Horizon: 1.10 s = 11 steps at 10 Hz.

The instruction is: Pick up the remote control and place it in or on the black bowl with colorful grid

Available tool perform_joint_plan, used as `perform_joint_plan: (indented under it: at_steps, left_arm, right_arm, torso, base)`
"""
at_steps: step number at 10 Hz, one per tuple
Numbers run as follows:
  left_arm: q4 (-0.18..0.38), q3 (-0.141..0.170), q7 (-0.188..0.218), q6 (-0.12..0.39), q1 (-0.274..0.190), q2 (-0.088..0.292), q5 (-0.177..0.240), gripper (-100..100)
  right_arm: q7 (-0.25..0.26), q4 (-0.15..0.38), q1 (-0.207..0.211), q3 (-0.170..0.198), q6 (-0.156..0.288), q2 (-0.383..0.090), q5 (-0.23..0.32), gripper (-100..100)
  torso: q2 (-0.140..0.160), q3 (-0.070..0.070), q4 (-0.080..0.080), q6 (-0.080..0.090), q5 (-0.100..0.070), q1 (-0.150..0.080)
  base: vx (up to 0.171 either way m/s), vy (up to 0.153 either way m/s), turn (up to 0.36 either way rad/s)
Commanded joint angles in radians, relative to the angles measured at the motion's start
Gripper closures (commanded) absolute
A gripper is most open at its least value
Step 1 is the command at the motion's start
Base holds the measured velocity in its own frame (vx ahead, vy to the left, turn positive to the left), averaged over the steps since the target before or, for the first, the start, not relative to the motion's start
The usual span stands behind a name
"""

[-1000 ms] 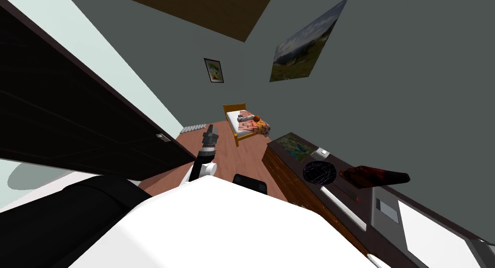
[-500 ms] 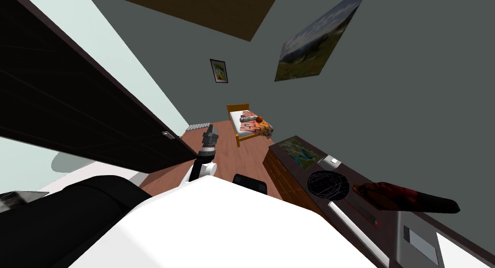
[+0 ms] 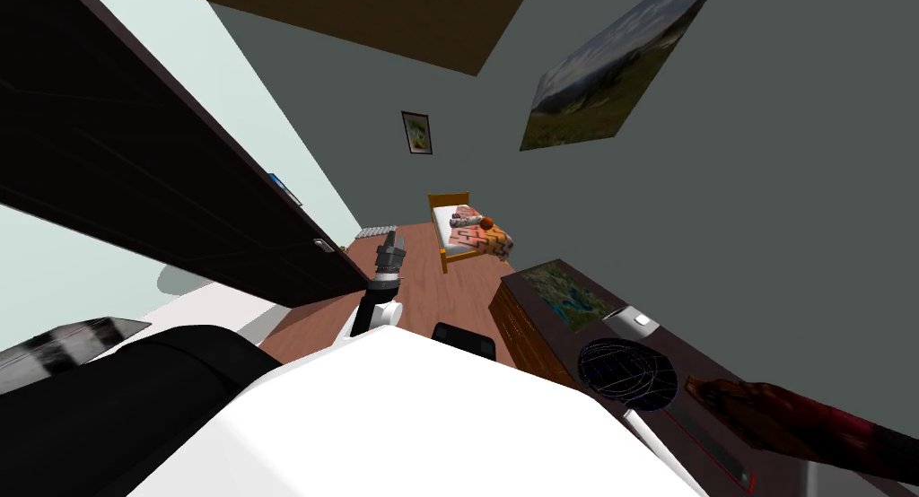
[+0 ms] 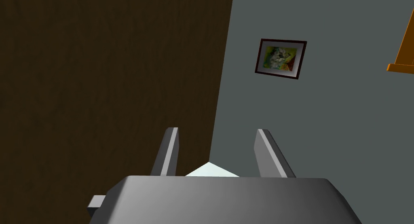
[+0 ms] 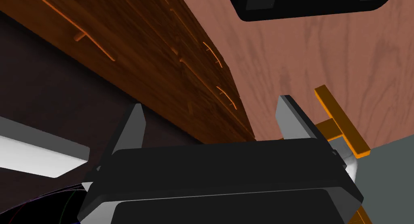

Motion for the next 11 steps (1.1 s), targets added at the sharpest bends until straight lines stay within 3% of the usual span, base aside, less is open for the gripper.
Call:
perform_joint_plan:
  at_steps: [1, 2, 4, 5, 6, 10, 11]
  left_arm:
    - [0.000, 0.000, 0.000, 0.000, 0.000, 0.000, 0.000, 0]
    - [0.000, 0.000, 0.000, 0.000, 0.000, 0.000, 0.000, 0]
    - [0.000, 0.000, 0.000, 0.000, 0.000, 0.000, 0.000, 0]
    - [0.000, 0.000, 0.000, 0.000, 0.000, 0.000, 0.000, 0]
    - [0.000, 0.000, 0.000, 0.000, 0.000, 0.000, 0.000, 0]
    - [0.000, 0.000, 0.000, 0.000, 0.000, 0.000, 0.000, 0]
    - [0.000, 0.000, 0.000, 0.000, 0.000, 0.000, 0.000, 0]
  right_arm:
    - [0.024, 0.049, -0.004, 0.024, 0.006, -0.018, 0.008, -100]
    - [0.024, 0.049, -0.004, 0.024, 0.006, -0.018, 0.008, -100]
    - [0.077, 0.137, -0.006, 0.087, 0.039, -0.039, 0.024, -100]
    - [0.077, 0.117, -0.006, 0.087, 0.039, -0.039, 0.024, -100]
    - [0.077, 0.139, -0.006, 0.087, 0.039, -0.039, 0.024, -100]
    - [0.150, 0.215, -0.008, 0.170, 0.077, -0.001, 0.034, -100]
    - [0.150, 0.215, -0.008, 0.170, 0.077, -0.001, 0.034, -100]
  torso:
    - [0.000, 0.000, 0.000, 0.000, 0.000, 0.000]
    - [0.001, 0.000, 0.000, -0.001, 0.000, 0.000]
    - [0.001, 0.000, 0.000, -0.001, 0.000, -0.001]
    - [-0.001, 0.000, 0.000, -0.001, -0.001, -0.007]
    - [0.000, 0.000, 0.000, 0.000, -0.002, -0.007]
    - [0.001, 0.001, 0.000, 0.000, -0.001, -0.002]
    - [0.002, 0.001, 0.001, 0.000, -0.001, -0.005]
  base:
    - [0.051, -0.077, 0.138]
    - [0.038, -0.071, 0.095]
    - [0.071, -0.138, 0.241]
    - [0.057, -0.189, 0.171]
    - [0.028, -0.080, -0.016]
    - [0.027, -0.113, 0.151]
    - [0.004, -0.136, 0.050]
